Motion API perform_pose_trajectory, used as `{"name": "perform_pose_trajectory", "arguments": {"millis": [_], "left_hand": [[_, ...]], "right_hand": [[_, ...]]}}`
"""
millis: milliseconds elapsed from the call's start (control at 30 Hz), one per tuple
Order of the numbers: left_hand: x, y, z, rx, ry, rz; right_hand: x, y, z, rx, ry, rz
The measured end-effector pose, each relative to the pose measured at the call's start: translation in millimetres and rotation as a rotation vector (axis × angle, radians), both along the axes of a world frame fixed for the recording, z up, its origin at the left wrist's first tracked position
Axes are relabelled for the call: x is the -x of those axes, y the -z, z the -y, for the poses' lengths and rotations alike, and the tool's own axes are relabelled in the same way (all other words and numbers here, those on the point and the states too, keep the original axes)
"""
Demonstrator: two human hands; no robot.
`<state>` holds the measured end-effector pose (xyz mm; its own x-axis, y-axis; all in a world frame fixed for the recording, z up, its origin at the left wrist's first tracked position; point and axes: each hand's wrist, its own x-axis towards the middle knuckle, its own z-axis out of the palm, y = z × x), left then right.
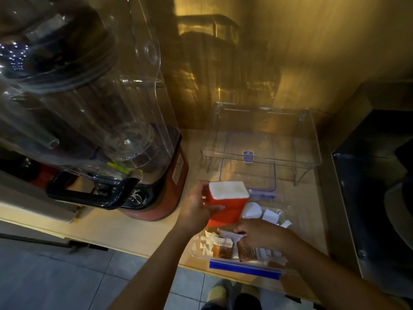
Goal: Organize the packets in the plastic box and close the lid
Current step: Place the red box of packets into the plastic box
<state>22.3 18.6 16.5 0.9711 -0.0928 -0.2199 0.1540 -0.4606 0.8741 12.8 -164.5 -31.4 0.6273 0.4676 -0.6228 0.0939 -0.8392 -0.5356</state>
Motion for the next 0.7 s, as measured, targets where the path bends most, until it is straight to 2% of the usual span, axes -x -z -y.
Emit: {"name": "perform_pose_trajectory", "arguments": {"millis": [67,133,200,267,367,400,533,700], "left_hand": [[-1.4,4.1,1.6,-0.144,0.077,0.06],[-2.0,3.8,2.3,-0.193,0.119,0.058],[-3.0,3.1,1.7,-0.231,0.18,0.06],[-3.4,4.1,0.1,-0.297,0.258,0.095],[-4.7,6.8,-2.6,-0.357,0.296,0.123],[-5.3,8.2,-2.6,-0.37,0.293,0.129],[-6.7,11.6,-0.2,-0.502,0.283,0.223],[-6.9,12.6,-3.5,-0.655,0.272,0.314]], "right_hand": [[1.7,-2.7,2.8,0.003,0.012,0.008],[2.2,0.7,6.3,-0.058,0.046,0.0],[3.6,-3.0,9.7,-0.069,0.115,0.081],[3.5,-0.4,14.9,-0.07,0.274,0.214],[4.6,1.9,18.5,-0.193,0.523,0.31],[4.5,3.2,19.3,-0.173,0.484,0.36],[4.5,14.9,20.5,0.11,0.1,0.518],[1.6,18.8,18.4,0.208,0.073,0.576]]}}
